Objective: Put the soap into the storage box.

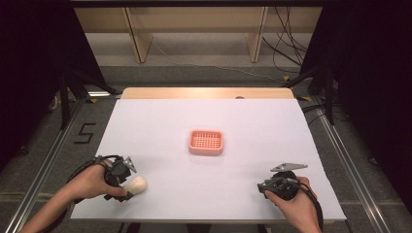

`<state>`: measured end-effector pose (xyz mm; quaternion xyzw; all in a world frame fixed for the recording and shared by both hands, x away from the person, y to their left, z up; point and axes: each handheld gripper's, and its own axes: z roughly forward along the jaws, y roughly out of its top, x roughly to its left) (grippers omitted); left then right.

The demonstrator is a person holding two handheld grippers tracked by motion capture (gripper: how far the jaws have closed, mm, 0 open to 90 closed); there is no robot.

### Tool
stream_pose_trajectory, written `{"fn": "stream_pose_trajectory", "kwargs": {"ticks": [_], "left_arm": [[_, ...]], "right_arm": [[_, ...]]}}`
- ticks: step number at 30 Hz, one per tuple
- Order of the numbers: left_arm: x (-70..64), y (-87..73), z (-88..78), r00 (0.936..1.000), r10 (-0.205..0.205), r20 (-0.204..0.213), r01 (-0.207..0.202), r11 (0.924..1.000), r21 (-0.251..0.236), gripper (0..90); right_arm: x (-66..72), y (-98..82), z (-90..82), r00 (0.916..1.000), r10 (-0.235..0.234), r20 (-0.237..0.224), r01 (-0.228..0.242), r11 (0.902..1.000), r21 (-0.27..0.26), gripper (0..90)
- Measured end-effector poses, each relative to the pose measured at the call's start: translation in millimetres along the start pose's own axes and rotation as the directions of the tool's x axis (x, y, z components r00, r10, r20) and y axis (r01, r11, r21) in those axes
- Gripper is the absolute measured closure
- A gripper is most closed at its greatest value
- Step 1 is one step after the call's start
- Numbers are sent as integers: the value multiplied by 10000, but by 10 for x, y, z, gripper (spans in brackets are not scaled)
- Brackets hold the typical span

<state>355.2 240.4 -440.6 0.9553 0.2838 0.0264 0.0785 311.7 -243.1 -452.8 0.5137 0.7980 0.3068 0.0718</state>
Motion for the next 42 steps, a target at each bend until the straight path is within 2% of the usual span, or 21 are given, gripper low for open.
{"fn": "stream_pose_trajectory", "kwargs": {"ticks": [2, 6, 13, 19, 20, 33, 41, 42], "left_arm": [[8, 15, 10, 9999, 144, 14, -144, 9997, 186, 359], [8, 65, 59, 9999, 147, 92, -151, 9984, 537, 381], [26, 119, 101, 9992, 374, 142, -384, 9960, 812, 409], [44, 141, 135, 9993, 222, 296, -248, 9958, 885, 429], [44, 144, 133, 9992, 231, 333, -264, 9945, 1014, 431], [77, 176, 144, 9985, 187, 512, -243, 9935, 1110, 449], [85, 156, 168, 9987, 270, 426, -303, 9964, 793, 487], [79, 144, 172, 9992, 136, 380, -160, 9978, 646, 488]], "right_arm": [[1, 0, 0, 10000, 5, -3, -5, 10000, 18, 642], [10, 1, -1, 10000, 30, -35, -30, 10000, 37, 638], [16, -2, 18, 10000, -58, -45, 59, 9999, 97, 635], [14, -7, 26, 10000, -17, -75, 18, 9999, 133, 635], [13, -7, 26, 10000, -12, -36, 12, 9999, 137, 634], [12, -11, 36, 9999, -53, -122, 55, 9998, 207, 631], [11, -14, 44, 9999, -106, -87, 108, 9997, 228, 629], [12, -16, 46, 9999, -119, -86, 121, 9996, 248, 629]]}}
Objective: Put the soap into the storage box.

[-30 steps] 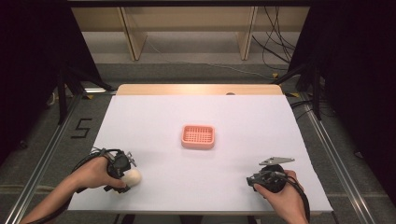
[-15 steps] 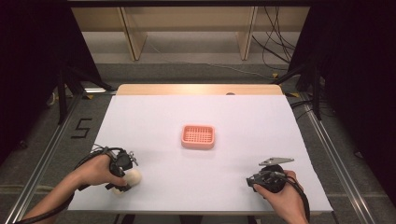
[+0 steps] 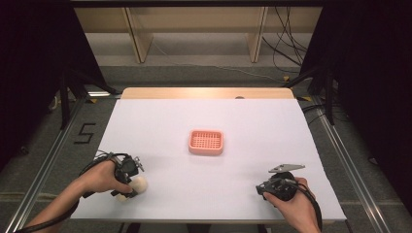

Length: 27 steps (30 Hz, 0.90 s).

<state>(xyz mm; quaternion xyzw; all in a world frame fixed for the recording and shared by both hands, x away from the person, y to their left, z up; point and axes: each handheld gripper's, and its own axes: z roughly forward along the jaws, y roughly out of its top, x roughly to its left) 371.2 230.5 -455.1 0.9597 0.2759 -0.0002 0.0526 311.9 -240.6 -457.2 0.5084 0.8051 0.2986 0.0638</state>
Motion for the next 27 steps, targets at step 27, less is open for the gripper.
{"fn": "stream_pose_trajectory", "kwargs": {"ticks": [27], "left_arm": [[-125, -205, -40, 9920, -1194, -401, 1035, 9540, -2815, 496]], "right_arm": [[-7, 1, 26, 10000, -76, 56, 76, 10000, -24, 612]]}}
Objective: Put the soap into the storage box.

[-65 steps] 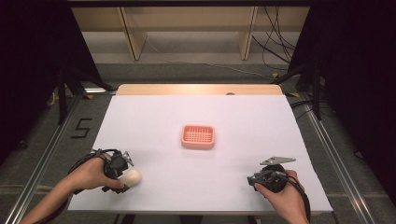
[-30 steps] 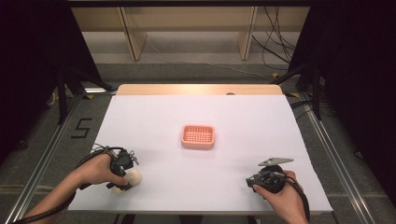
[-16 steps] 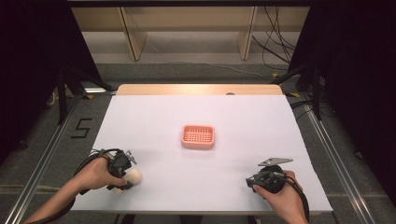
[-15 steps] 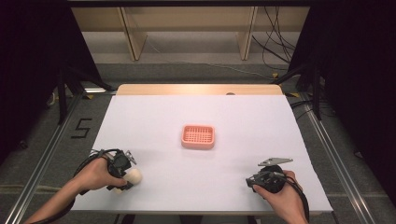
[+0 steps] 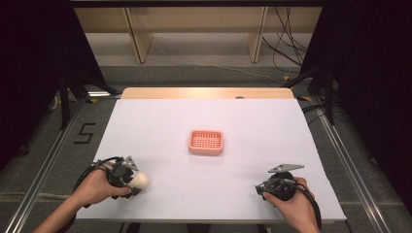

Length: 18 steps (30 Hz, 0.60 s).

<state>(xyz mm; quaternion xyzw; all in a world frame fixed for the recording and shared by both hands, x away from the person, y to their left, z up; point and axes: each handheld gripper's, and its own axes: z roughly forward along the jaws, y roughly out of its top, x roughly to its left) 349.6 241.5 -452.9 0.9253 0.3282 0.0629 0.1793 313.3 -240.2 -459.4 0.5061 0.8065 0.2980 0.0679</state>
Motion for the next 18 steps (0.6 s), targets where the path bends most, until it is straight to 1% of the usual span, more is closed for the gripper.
{"fn": "stream_pose_trajectory", "kwargs": {"ticks": [1, 3, 4, 5, 6, 7, 8, 9, 12, 13, 15, 16, 17, 18], "left_arm": [[0, -4, -16, 10000, -8, -32, 7, 9997, -244, 495], [3, -5, -36, 10000, 11, -39, -13, 9990, -437, 496], [-5, -4, -39, 9999, -92, -56, 88, 9981, -606, 496], [-9, -1, -46, 9999, -89, -66, 84, 9974, -722, 496], [-9, -1, -46, 9999, -89, -66, 84, 9974, -722, 496], [-18, 12, -58, 9998, -47, -184, 30, 9958, -912, 495], [-20, 21, -71, 9999, 35, -153, -50, 9953, -965, 496], [-27, 30, -72, 9998, -22, -221, -3, 9936, -1125, 496], [-38, 54, -78, 9997, -19, -238, -11, 9922, -1248, 495], [-43, 80, -85, 9997, 83, -212, -110, 9913, -1310, 496], [-44, 96, -82, 9998, 32, -210, -58, 9916, -1293, 496], [-45, 127, -96, 9996, 233, -182, -254, 9920, -1235, 495], [-53, 143, -90, 9996, 162, -221, -190, 9907, -1350, 496], [-52, 160, -88, 9994, 230, -273, -267, 9893, -1436, 496]], "right_arm": [[1, 0, 1, 10000, -3, 2, 3, 10000, -4, 612], [2, 0, 2, 10000, -6, 9, 6, 10000, -22, 610], [4, 1, 3, 10000, 18, 4, -17, 10000, -36, 609], [5, 0, 2, 10000, 13, 28, -13, 10000, -69, 610], [5, 0, 2, 10000, 13, 28, -13, 10000, -69, 610], [6, 4, -7, 10000, 8, 11, -8, 9999, -102, 608], [10, 5, -10, 10000, 36, 16, -36, 9999, -114, 608], [14, 5, -14, 10000, 95, -14, -95, 9999, -98, 606], [17, 4, -13, 9999, 73, 73, -71, 9998, -204, 603], [17, 4, -13, 10000, 62, 70, -60, 9998, -210, 603], [16, 5, -10, 10000, 28, 41, -28, 9998, -213, 602], [18, 5, -10, 10000, 38, 35, -38, 9998, -217, 602], [20, 5, -8, 10000, 39, 17, -39, 9997, -222, 601], [20, 4, -5, 10000, 20, 25, -20, 9997, -236, 600]]}}
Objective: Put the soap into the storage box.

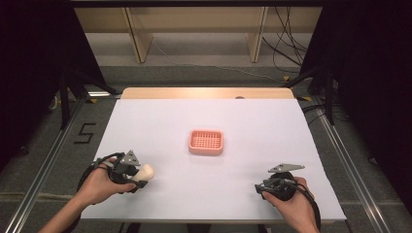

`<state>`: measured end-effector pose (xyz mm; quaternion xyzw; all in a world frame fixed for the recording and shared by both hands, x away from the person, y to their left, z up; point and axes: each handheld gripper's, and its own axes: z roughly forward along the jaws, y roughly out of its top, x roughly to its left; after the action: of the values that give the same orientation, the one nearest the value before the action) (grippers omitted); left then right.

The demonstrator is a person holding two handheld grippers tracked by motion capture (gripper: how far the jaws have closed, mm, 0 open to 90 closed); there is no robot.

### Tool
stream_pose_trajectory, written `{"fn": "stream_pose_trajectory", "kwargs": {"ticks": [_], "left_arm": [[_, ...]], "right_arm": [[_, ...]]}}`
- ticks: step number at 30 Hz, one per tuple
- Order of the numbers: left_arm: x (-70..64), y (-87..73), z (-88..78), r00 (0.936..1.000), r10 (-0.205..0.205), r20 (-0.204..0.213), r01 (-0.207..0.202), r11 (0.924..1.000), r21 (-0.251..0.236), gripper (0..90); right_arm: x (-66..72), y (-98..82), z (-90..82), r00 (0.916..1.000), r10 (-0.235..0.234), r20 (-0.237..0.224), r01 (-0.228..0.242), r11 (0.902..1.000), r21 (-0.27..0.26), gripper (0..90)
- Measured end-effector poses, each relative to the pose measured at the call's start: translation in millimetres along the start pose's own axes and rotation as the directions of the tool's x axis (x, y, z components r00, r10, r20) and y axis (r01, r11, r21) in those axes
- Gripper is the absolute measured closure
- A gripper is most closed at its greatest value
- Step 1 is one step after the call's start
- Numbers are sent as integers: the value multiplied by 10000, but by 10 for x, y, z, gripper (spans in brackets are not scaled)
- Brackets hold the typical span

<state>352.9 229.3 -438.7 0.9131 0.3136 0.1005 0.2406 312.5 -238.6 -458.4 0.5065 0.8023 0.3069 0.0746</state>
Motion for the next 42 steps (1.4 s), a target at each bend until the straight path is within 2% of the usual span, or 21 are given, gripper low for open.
{"fn": "stream_pose_trajectory", "kwargs": {"ticks": [2, 4, 5, 6, 7, 8, 14, 16, 20, 21, 25, 26, 27, 29, 30, 31, 33, 36, 37, 40, 42], "left_arm": [[-1, 22, 7, 10000, -78, -11, 78, 10000, 44, 495], [-10, 58, 9, 9999, 101, -10, -101, 9999, -53, 496], [-12, 81, 17, 10000, 53, 37, -53, 10000, 0, 495], [-8, 103, 11, 9995, 301, 81, -302, 9995, 53, 495], [-18, 144, 34, 9998, 187, 26, -187, 9998, -23, 495], [-16, 167, 27, 9994, 360, 1, -360, 9993, 31, 495], [-39, 272, 59, 9985, 537, -109, -538, 9985, -90, 495], [-49, 341, 70, 9963, 848, -149, -850, 9963, -153, 495], [-60, 400, 93, 9957, 914, -173, -919, 9952, -329, 496], [-53, 434, 85, 9938, 1106, -72, -1107, 9937, -152, 495], [-68, 533, 125, 9912, 1318, -88, -1320, 9909, -279, 495], [-68, 533, 125, 9912, 1318, -88, -1320, 9909, -279, 495], [-75, 574, 147, 9914, 1298, -147, -1303, 9906, -407, 495], [-79, 622, 159, 9901, 1400, -112, -1404, 9891, -439, 495], [-79, 622, 159, 9901, 1400, -112, -1404, 9891, -439, 495], [-77, 671, 172, 9859, 1668, -123, -1671, 9849, -441, 495], [-78, 717, 184, 9828, 1846, -69, -1847, 9821, -364, 495], [-85, 772, 217, 9842, 1765, -110, -1768, 9829, -507, 495], [-77, 795, 222, 9807, 1955, -94, -1957, 9794, -495, 495], [-84, 824, 238, 9826, 1859, -17, -1858, 9815, -468, 495], [-86, 850, 253, 9794, 2017, -117, -2020, 9776, -585, 495]], "right_arm": [[5, -1, 2, 10000, 36, 5, -36, 10000, 15, 600], [8, -1, 6, 9999, 96, -93, -96, 9999, 39, 599], [30, -4, 1, 9995, 314, -32, -313, 9995, 62, 599], [0, 0, 7, 10000, -22, 20, 23, 10000, -49, 599], [-1, 2, 2, 10000, -15, 0, 15, 10000, -71, 599], [-1, 2, 1, 10000, -10, 9, 10, 10000, -89, 599], [-5, -2, 0, 10000, -15, -29, 15, 10000, -75, 598], [-1, -2, 8, 10000, -37, 11, 38, 9999, -98, 597], [1, -4, 7, 10000, 4, 9, -4, 10000, -95, 597], [-2, -7, 8, 10000, 18, -25, -18, 9999, -135, 597], [3, -9, -4, 10000, 75, 27, -75, 9999, -124, 597], [6, -14, 4, 9999, 49, 147, -45, 9995, -297, 597], [20, -16, 6, 9985, 67, 535, -44, 9991, -412, 598], [17, -21, 6, 9988, 103, 489, -78, 9987, -510, 597], [9, -14, -27, 9981, -50, 621, 62, 9998, -188, 597], [-4, -14, -27, 9975, -204, 671, 221, 9995, -237, 597], [-23, -21, -15, 9969, -416, 669, 451, 9977, -512, 596], [-10, -31, -31, 9975, -214, 678, 237, 9992, -336, 595], [-3, -35, -37, 9979, -119, 644, 137, 9995, -276, 595], [-1, -42, -39, 9976, -126, 678, 150, 9992, -358, 594], [-12, -47, -46, 9974, -207, 696, 239, 9987, -454, 587]]}}
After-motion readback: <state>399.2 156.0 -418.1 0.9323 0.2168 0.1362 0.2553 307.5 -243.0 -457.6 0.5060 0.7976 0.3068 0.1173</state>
